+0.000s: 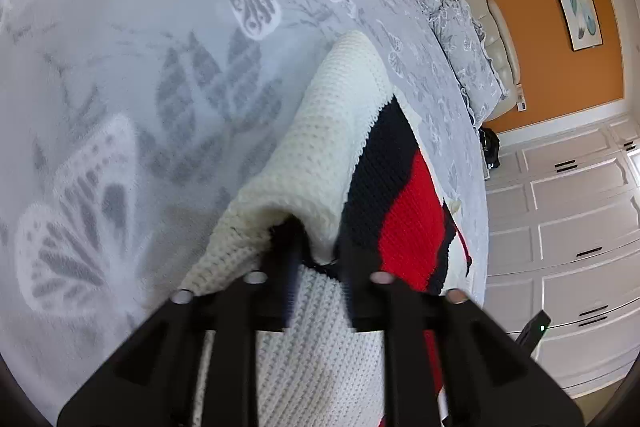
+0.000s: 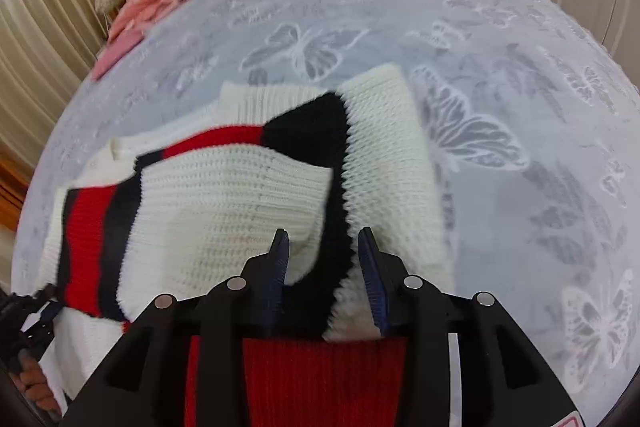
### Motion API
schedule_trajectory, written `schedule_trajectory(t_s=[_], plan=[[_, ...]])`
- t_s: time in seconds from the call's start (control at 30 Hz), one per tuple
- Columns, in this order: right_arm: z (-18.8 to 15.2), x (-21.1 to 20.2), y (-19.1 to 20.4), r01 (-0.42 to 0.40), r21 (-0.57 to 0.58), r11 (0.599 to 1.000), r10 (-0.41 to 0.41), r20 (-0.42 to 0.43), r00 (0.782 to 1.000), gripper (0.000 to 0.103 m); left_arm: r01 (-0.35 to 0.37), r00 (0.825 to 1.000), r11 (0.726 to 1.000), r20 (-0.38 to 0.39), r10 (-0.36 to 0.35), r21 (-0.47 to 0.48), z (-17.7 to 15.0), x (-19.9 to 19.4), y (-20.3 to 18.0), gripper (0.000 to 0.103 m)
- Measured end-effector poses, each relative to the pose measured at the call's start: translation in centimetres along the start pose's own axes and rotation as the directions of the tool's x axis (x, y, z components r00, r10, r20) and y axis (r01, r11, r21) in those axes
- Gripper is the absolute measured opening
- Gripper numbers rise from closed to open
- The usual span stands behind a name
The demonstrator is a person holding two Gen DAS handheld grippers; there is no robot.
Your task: Fold small clothes
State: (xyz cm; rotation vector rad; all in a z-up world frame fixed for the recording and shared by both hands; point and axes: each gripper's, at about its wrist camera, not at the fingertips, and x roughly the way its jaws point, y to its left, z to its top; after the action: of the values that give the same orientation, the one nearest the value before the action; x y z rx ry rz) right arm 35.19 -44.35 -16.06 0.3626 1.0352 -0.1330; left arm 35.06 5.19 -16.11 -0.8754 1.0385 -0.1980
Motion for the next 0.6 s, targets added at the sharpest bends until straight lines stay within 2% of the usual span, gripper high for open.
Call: schedule_trajectory(t_s=[0.03, 0.07, 0.13, 0.2, 0.27, 0.37, 0.4, 0.43, 0.47, 0.5, 0.53, 0.57, 0.6], plan=[[0.2, 0.2, 0.1, -0.02, 0.012, 1.0, 0.02, -0.002, 1.0, 0.004, -0.008, 1.0, 1.0, 0.006, 0.008, -0.005, 0.1, 0.0, 0.0, 0.028], [0.0, -0.7, -0.1, -0.031, 0.028, 0.999, 0.031, 0.007, 1.0, 0.005, -0.012, 1.0, 1.0, 0.009, 0.012, -0.008, 0.3, 0.1, 0.0, 0.029], [0.6, -3.0, 0.7, -0.073, -0.002, 0.997, 0.073, 0.085, 0.994, 0.004, -0.023, 1.0, 1.0, 0.011, 0.023, -0.007, 0.5, 0.2, -0.3, 0.029], [0.5, -5.7, 0.5, -0.07, -0.032, 0.997, 0.074, 0.156, 0.985, 0.003, -0.022, 1.0, 1.0, 0.017, 0.023, -0.005, 0.7, 0.0, -0.5, 0.029], [0.4, -6.2, -1.5, -0.031, -0.016, 0.999, 0.033, 0.171, 0.985, 0.003, -0.013, 1.0, 1.0, 0.021, 0.013, 0.003, 0.8, -0.2, -0.8, 0.03], [0.1, -2.8, -3.5, 0.101, -0.047, 0.994, -0.1, 0.029, 0.995, 0.005, -0.016, 1.0, 1.0, 0.009, 0.016, 0.014, 0.4, 0.2, -0.7, 0.032], [0.1, -3.3, -2.6, 0.165, -0.088, 0.982, -0.161, 0.053, 0.986, 0.004, -0.02, 1.0, 1.0, 0.002, 0.02, 0.015, 0.2, 0.5, -0.6, 0.032], [0.2, -4.6, -0.9, 0.2, -0.13, 0.971, -0.186, 0.113, 0.976, 0.005, -0.025, 1.0, 1.0, 0.0, 0.025, 0.016, 0.1, 0.9, -0.6, 0.032], [0.4, -6.0, 1.0, 0.187, -0.162, 0.969, -0.159, 0.171, 0.972, 0.009, -0.032, 0.999, 0.999, 0.009, 0.032, 0.024, 0.0, 1.0, -0.7, 0.032], [0.8, -7.4, 3.7, 0.121, -0.191, 0.974, -0.081, 0.205, 0.975, 0.013, -0.038, 0.999, 0.999, 0.016, 0.038, 0.039, -0.1, 0.9, -0.9, 0.032], [1.3, -7.9, 6.4, 0.034, -0.227, 0.973, 0.01, 0.193, 0.981, 0.013, -0.043, 0.999, 0.998, 0.018, 0.042, 0.052, -0.1, 0.9, -1.1, 0.032], [2.0, -7.6, 10.4, -0.073, -0.282, 0.957, 0.117, 0.142, 0.983, 0.014, -0.042, 0.999, 0.998, 0.016, 0.041, 0.056, -0.1, 1.0, -1.1, 0.032], [2.2, -6.9, 13.0, -0.14, -0.318, 0.938, 0.179, 0.098, 0.979, 0.017, -0.039, 0.999, 0.998, 0.015, 0.038, 0.055, -0.1, 1.0, -1.0, 0.031]])
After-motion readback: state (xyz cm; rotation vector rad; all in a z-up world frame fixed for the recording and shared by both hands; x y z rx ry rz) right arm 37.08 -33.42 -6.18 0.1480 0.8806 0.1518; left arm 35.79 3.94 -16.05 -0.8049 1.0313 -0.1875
